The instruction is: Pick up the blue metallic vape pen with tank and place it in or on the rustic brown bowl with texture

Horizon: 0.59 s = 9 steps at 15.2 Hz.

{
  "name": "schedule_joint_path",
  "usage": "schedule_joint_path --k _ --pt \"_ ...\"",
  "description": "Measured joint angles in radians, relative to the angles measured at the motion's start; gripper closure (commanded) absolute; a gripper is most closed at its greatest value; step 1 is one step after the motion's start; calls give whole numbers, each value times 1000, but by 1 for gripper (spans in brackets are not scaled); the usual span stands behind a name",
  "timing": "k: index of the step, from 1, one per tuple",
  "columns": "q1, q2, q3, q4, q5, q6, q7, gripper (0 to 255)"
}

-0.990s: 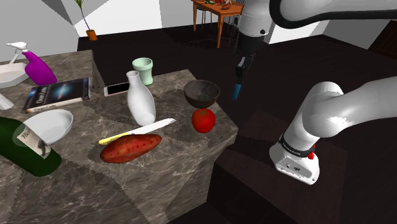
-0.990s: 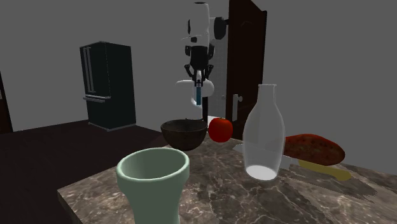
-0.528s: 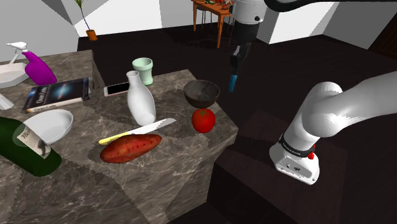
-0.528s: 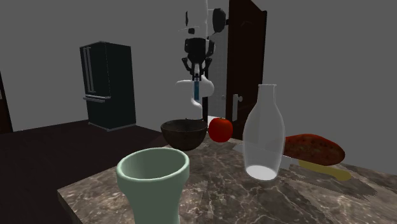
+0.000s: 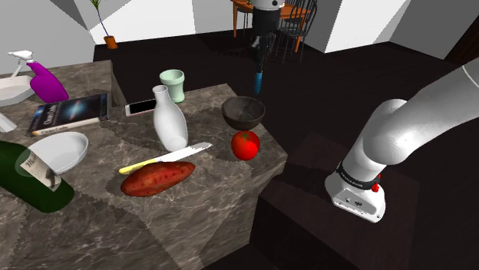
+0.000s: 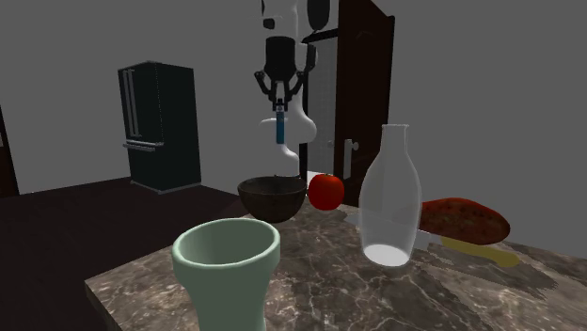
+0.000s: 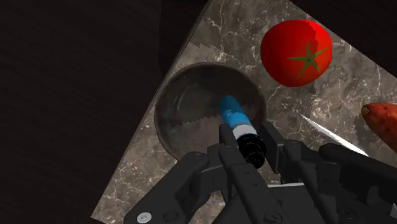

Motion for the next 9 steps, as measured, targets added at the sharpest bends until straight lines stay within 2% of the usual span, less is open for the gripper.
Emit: schedule_joint_path --k 4,9 --pt "-14 159 -1 168 -22 -10 -5 255" --pt "-17 180 -3 135 -25 43 -9 255"
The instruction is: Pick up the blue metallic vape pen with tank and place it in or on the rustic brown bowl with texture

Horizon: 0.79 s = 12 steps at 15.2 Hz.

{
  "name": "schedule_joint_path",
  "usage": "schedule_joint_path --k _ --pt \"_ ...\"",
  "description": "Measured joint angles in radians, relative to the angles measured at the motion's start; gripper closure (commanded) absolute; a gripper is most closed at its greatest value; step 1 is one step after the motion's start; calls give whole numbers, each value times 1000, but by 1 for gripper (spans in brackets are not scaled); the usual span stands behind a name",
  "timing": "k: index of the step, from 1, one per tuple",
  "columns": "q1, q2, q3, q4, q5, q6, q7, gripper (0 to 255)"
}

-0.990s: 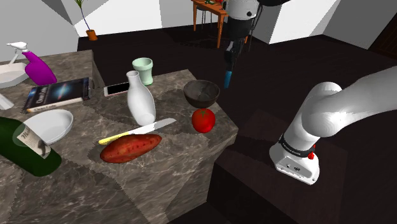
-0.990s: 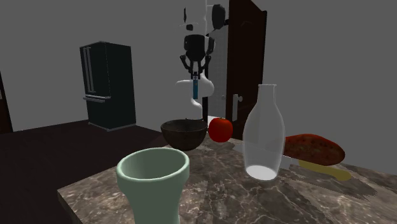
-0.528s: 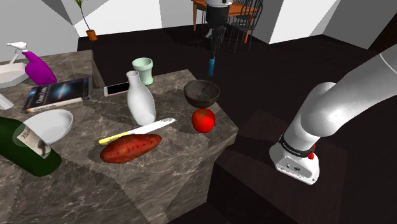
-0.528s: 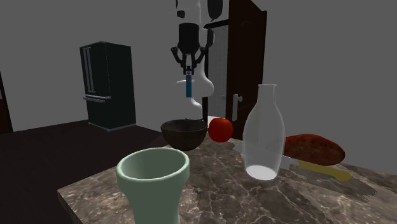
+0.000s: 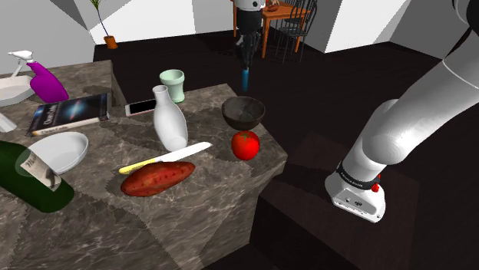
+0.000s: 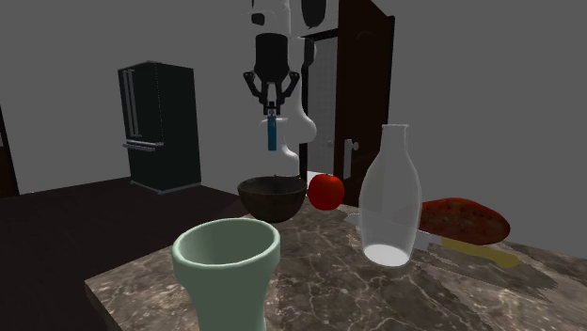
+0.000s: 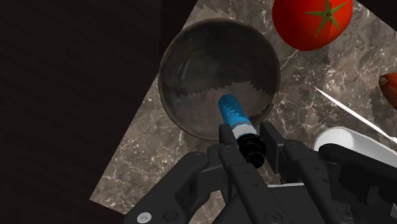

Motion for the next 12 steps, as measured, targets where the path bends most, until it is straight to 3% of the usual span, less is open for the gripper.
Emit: schedule_joint_path --k 12 --pt "1 10 3 -152 1 161 1 255"
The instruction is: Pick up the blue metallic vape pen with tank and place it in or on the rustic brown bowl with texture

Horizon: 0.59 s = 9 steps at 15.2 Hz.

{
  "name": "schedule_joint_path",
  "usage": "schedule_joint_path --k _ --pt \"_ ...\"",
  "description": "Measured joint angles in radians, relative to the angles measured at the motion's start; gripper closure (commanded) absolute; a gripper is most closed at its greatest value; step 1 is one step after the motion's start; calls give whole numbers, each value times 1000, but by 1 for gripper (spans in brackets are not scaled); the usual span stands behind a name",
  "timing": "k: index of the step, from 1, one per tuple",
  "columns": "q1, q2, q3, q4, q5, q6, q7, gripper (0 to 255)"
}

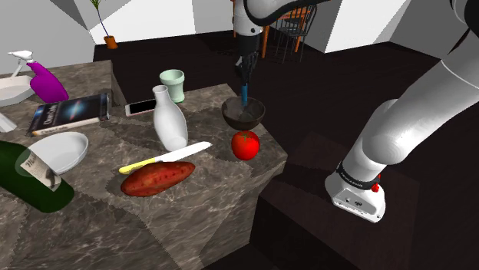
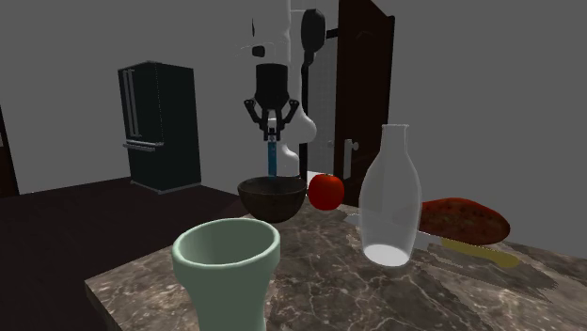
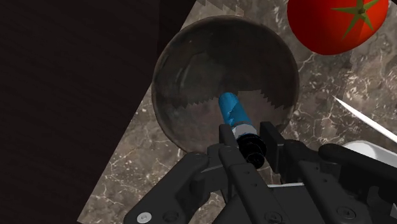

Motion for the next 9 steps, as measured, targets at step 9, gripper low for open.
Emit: schedule_joint_path --k 9 --pt "1 9 2 -51 0 61 1 255"
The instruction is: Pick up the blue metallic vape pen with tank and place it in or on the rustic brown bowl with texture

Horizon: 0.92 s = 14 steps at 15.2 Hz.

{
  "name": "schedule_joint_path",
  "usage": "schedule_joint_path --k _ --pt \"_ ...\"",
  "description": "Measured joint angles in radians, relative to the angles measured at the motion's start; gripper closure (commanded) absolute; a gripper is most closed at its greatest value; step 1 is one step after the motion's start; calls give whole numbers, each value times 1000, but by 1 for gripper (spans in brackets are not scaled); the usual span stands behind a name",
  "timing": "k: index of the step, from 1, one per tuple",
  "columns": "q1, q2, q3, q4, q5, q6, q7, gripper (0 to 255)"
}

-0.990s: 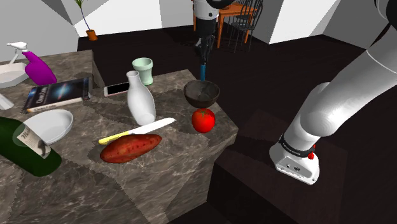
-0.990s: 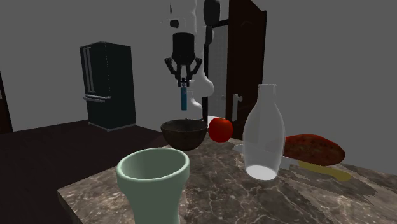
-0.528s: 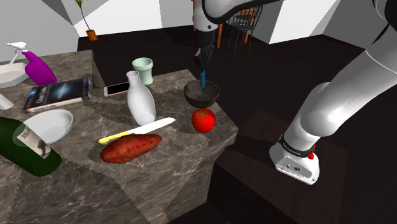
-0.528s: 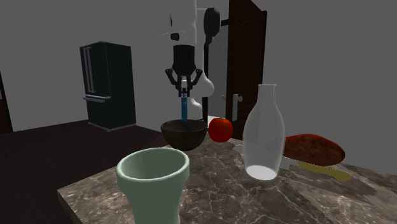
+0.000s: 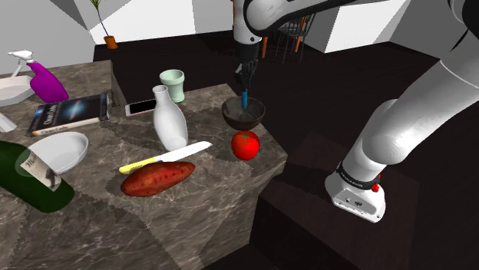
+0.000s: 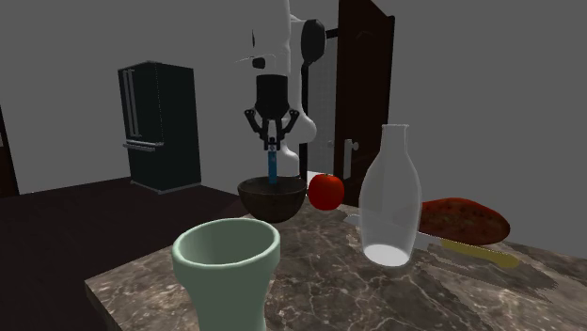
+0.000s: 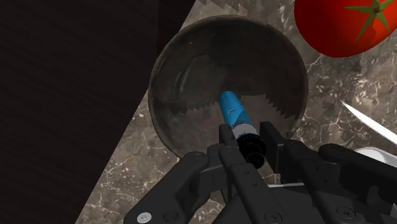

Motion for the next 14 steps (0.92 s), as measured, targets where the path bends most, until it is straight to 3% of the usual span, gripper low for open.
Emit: schedule_joint_path --k 1,2,8,14 --pt "0 0 0 0 0 0 0 255" --pt "0 0 0 0 0 0 0 0" --pt "0 0 0 0 0 0 0 0" --pt "0 -19 -2 103 1 -120 0 0"
